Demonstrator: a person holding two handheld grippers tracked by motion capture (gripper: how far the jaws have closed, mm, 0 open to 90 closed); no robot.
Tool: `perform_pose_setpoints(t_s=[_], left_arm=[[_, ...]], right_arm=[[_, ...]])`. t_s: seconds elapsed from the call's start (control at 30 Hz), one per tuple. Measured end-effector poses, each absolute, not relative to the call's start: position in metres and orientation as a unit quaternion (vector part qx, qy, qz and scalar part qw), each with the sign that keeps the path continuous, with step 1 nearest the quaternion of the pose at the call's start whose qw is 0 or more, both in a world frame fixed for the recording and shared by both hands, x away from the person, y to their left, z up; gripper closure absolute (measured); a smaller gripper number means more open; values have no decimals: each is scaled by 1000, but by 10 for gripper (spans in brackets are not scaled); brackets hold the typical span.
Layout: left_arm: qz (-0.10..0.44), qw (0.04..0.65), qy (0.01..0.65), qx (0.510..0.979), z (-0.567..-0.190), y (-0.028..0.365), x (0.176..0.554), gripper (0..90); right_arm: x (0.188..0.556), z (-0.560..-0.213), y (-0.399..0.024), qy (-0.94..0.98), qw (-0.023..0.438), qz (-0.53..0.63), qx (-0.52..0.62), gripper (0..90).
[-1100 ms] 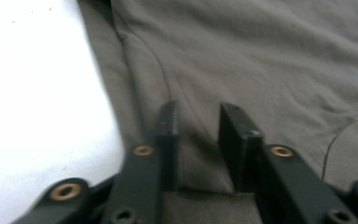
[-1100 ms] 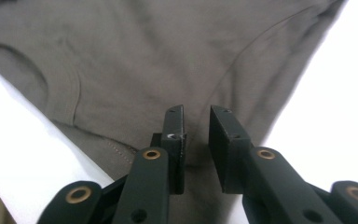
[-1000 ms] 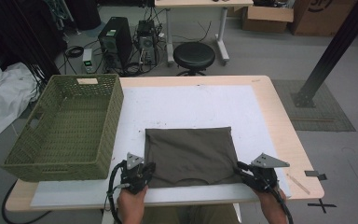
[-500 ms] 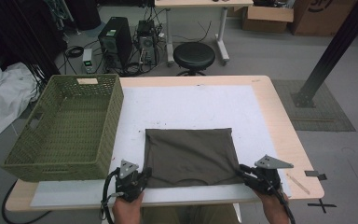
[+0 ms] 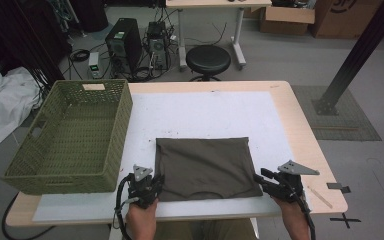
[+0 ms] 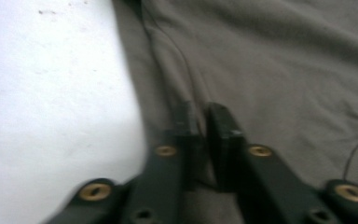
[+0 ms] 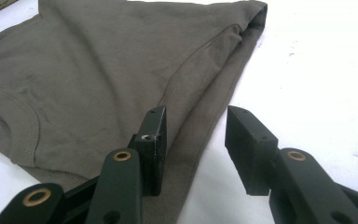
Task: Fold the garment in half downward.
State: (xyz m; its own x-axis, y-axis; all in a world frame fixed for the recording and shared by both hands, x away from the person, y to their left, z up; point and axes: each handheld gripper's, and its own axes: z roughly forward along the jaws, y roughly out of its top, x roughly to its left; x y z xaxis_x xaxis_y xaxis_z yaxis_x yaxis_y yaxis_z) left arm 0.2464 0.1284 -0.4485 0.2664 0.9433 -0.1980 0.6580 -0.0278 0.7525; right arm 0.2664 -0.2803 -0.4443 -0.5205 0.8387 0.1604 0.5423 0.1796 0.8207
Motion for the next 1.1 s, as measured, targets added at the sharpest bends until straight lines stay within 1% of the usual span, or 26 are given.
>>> perform_pose_setpoints(t_s=[0.07, 0.3, 0.37, 0.43, 0.47, 0.5, 0.6, 0.7, 0.77, 0.8, 0.83, 0.9, 0.93, 0.97, 1.0, 1.07, 1.1], left_arm=[[173, 402, 580, 687, -447, 131, 244, 877], [137, 448, 578, 669, -437, 142, 228, 879], [129, 446, 580, 669, -438, 143, 226, 877], [132, 429, 583, 677, -443, 142, 228, 861], [137, 417, 591, 676, -446, 141, 230, 782], [144, 412, 598, 672, -448, 141, 231, 619], [167, 413, 600, 665, -449, 140, 236, 400], [179, 414, 600, 660, -448, 139, 244, 278], [182, 417, 599, 659, -446, 140, 249, 225], [183, 419, 599, 658, -445, 140, 251, 200], [185, 422, 596, 658, -444, 140, 252, 169], [186, 425, 593, 658, -441, 141, 256, 160], [185, 429, 590, 659, -439, 142, 258, 160], [185, 431, 587, 659, -438, 142, 260, 160], [186, 436, 584, 659, -436, 143, 262, 160], [187, 440, 581, 659, -433, 145, 266, 160], [189, 440, 580, 659, -431, 146, 267, 160]], right_arm=[[267, -445, -280, 751, 167, 444, 459, 587], [265, -447, -280, 753, 165, 443, 459, 591], [265, -448, -280, 752, 164, 443, 459, 590], [265, -448, -279, 753, 163, 442, 459, 586], [265, -448, -279, 753, 164, 442, 459, 582], [265, -448, -279, 753, 163, 443, 459, 581], [264, -446, -276, 755, 162, 447, 451, 603], [265, -447, -263, 788, 158, 424, 417, 758], [265, -449, -256, 811, 164, 387, 406, 810], [263, -449, -257, 810, 168, 387, 406, 812], [262, -449, -260, 808, 165, 389, 411, 799], [261, -448, -268, 797, 160, 402, 421, 671], [261, -448, -273, 784, 161, 417, 430, 642], [262, -446, -280, 771, 165, 432, 439, 624], [263, -445, -284, 764, 175, 436, 443, 587], [271, -443, -294, 744, 195, 443, 461, 472], [275, -442, -297, 737, 199, 445, 468, 450]])
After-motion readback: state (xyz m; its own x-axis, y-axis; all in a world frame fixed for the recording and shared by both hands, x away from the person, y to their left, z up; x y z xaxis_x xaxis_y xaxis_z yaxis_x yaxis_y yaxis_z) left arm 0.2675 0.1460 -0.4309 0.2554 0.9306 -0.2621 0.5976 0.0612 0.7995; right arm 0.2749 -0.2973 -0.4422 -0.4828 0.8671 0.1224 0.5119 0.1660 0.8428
